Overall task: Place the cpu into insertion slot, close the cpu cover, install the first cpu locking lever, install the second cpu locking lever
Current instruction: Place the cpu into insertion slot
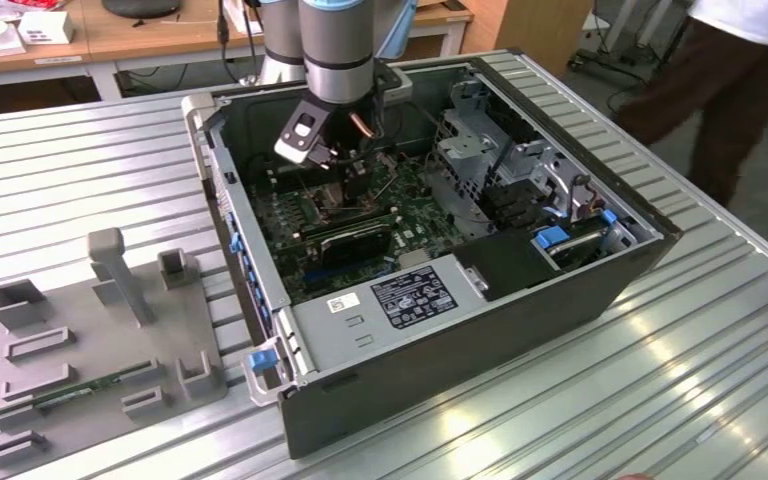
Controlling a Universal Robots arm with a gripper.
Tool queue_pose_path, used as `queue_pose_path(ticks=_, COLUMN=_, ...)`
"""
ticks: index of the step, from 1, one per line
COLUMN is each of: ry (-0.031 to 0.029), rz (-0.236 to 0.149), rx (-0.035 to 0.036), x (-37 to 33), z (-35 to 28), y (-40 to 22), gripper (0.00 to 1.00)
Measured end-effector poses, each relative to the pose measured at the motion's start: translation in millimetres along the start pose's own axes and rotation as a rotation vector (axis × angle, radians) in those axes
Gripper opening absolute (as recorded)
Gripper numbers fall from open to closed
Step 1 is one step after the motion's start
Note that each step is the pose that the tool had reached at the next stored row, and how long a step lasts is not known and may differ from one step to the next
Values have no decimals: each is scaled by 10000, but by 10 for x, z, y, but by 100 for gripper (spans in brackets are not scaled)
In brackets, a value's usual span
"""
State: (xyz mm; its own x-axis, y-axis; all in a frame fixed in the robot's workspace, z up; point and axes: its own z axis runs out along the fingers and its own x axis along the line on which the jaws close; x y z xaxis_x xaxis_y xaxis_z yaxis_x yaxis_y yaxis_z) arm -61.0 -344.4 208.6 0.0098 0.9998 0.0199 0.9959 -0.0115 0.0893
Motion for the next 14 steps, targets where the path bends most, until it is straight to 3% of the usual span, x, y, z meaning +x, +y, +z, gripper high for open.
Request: queue_pose_path(ticks=14, ry=8, rz=1, rx=0, x=10, z=67, y=-7, gripper=54)
